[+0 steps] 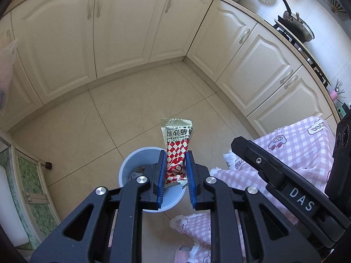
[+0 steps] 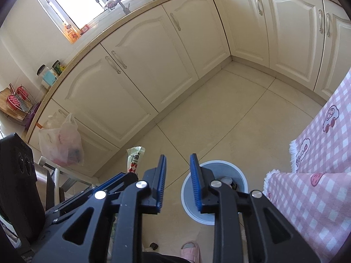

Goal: Collect trash
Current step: 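Lower the checkered packet into the blue bin and open the left tool, then move both open tools back over the table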

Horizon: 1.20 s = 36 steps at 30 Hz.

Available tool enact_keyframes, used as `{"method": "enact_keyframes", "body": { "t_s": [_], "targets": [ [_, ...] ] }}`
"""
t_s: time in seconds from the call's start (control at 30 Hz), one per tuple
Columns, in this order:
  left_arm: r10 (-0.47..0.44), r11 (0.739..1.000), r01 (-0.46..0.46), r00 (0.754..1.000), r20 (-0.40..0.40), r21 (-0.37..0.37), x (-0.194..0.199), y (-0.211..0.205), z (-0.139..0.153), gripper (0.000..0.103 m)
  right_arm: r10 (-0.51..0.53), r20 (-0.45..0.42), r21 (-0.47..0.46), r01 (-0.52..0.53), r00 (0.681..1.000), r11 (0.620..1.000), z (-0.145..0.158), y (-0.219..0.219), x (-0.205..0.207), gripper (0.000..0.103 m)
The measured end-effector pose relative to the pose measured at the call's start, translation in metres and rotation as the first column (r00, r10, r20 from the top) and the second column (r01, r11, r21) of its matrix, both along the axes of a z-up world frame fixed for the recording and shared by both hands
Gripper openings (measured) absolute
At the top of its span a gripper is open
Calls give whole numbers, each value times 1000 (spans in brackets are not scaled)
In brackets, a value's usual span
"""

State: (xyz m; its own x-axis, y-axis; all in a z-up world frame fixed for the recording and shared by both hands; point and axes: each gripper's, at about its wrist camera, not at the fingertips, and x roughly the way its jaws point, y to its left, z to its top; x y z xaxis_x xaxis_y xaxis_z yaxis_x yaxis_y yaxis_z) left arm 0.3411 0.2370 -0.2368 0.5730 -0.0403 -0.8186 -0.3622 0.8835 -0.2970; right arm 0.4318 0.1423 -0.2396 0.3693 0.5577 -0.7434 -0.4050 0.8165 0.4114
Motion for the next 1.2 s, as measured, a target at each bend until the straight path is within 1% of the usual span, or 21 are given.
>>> {"method": "enact_keyframes", "body": {
  "t_s": [0.1,0.3,0.43,0.47,0.5,0.57,0.83,1.03,1.2],
  "targets": [
    [-10,1000,10,1000,1,4,2,-3,2,17,-18,16,-11,19,1000,1000,2,-5,-1,24],
    [-25,999,25,1000,13,23,5,-9,10,17,-41,34,-1,41,999,999,11,-14,-3,26],
    [-21,999,20,999,28,40,4,-10,18,23,-56,50,6,56,997,998,18,-21,-3,27],
    [-18,999,17,999,32,43,4,-10,20,30,-58,52,8,58,997,998,20,-23,-4,27],
    [-15,999,13,999,36,46,3,-10,23,40,-61,55,11,61,997,998,22,-25,-4,27],
    [-9,998,6,999,44,63,1,-11,28,46,-70,66,16,69,995,997,27,-29,-6,27],
    [-24,997,18,997,73,81,-7,-25,51,48,-91,102,36,87,991,996,51,-46,-17,27],
    [-46,994,34,992,115,108,-22,-42,78,48,-113,141,56,106,983,993,73,-68,-32,28],
    [-79,989,58,985,156,136,-34,-65,103,48,-150,185,79,137,971,987,98,-95,-50,29]
  ]
}}
